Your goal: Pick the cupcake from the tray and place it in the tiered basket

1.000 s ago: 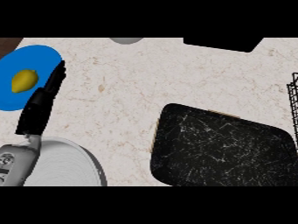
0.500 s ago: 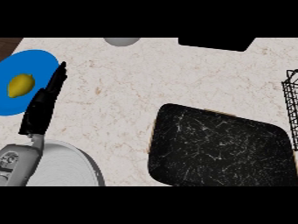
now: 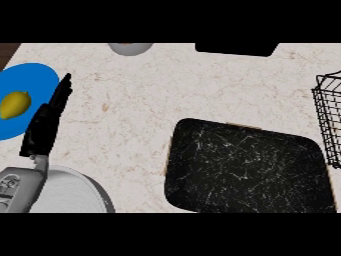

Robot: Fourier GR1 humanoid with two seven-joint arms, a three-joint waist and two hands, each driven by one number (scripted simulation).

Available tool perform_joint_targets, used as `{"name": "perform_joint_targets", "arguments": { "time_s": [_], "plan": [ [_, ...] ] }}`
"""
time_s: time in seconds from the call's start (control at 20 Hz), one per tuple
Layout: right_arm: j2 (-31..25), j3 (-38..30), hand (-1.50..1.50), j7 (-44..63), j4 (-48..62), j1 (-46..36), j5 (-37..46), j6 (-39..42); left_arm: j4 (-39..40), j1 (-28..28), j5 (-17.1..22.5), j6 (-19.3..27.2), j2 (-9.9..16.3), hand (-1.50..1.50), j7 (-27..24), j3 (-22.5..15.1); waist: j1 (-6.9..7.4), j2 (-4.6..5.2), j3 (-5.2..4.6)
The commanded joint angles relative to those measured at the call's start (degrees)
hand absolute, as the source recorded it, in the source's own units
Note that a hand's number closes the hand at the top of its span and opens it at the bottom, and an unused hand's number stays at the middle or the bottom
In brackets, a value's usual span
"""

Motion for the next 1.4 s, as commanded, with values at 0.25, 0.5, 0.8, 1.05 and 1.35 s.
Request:
{"name": "perform_joint_targets", "arguments": {
  "time_s": [0.25,0.5,0.8,1.05,1.35],
  "plan": [
    [0.2,-3.8,1.50,11.9,4.5,-2.0,4.0,7.8,0.0,2.5,1.0,-0.4,0.2,0.00,-0.9,1.7,-2.30,-1.07,0.06],
    [2.2,-8.0,1.50,9.9,4.4,1.0,1.8,2.2,1.6,3.4,1.5,-1.4,1.7,0.00,-2.8,3.9,-2.80,-1.06,0.12],
    [6.5,-12.0,1.50,9.6,0.1,3.5,-0.9,-2.4,-1.2,3.7,-0.7,1.2,-0.7,0.00,0.1,1.9,-3.89,-1.60,0.15],
    [8.4,-19.0,-1.50,10.9,-5.9,5.4,-5.3,-9.4,-0.8,5.0,-0.3,0.6,-0.3,0.00,-1.0,2.5,-3.95,-1.55,0.19],
    [11.5,-19.4,-1.50,7.6,-12.0,8.1,-3.9,-15.5,-1.5,3.8,-1.2,1.2,-1.0,0.00,-0.1,2.3,-4.22,-1.70,0.15]
  ]
}}
